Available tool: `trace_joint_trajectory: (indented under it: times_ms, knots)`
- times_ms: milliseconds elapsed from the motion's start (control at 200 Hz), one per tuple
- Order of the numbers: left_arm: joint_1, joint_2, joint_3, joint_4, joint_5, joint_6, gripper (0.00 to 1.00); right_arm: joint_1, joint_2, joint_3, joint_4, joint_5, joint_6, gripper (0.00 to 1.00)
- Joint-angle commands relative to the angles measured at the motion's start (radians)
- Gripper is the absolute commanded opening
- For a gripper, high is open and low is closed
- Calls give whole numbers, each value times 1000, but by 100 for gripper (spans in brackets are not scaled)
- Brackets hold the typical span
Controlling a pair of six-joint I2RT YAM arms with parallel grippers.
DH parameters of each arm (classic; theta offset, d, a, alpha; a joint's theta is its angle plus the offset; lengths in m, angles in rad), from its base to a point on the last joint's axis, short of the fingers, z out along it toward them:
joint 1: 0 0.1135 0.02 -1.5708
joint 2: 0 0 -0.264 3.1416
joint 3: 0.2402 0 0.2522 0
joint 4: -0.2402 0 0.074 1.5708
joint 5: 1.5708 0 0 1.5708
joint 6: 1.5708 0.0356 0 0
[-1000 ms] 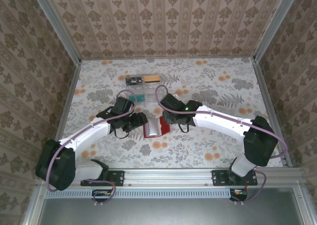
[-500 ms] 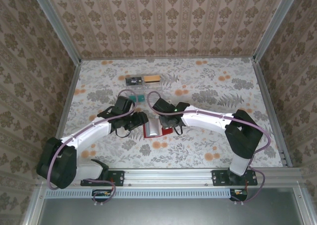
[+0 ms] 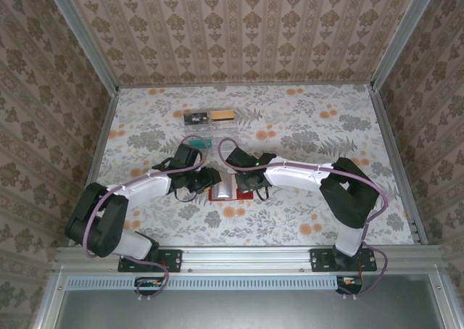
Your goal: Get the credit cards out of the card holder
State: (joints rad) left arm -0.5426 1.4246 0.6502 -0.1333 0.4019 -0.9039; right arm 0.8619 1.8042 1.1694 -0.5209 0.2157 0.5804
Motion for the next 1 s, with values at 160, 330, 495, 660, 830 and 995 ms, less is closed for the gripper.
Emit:
trace_joint_trajectory:
  times_ms: [160, 330, 495, 660, 830, 995]
  knots:
    - [-4, 50, 0, 49, 45, 2, 41, -8, 16, -20, 16, -16, 20, 10]
    - [-10, 83, 5, 68, 58, 2, 41, -11, 18, -22, 18, -22, 21, 10]
    - [-23, 92, 10, 123, 95, 2, 43, -24, 17, -39, 45, -49, 30, 11]
    - [-28, 111, 18, 160, 136, 7, 45, -43, 12, -64, 84, -93, 40, 12]
    - [-42, 137, 42, 182, 168, 15, 45, -62, 11, -83, 108, -126, 50, 13]
    - [-55, 156, 61, 225, 209, 16, 45, -79, -2, -109, 139, -157, 67, 13]
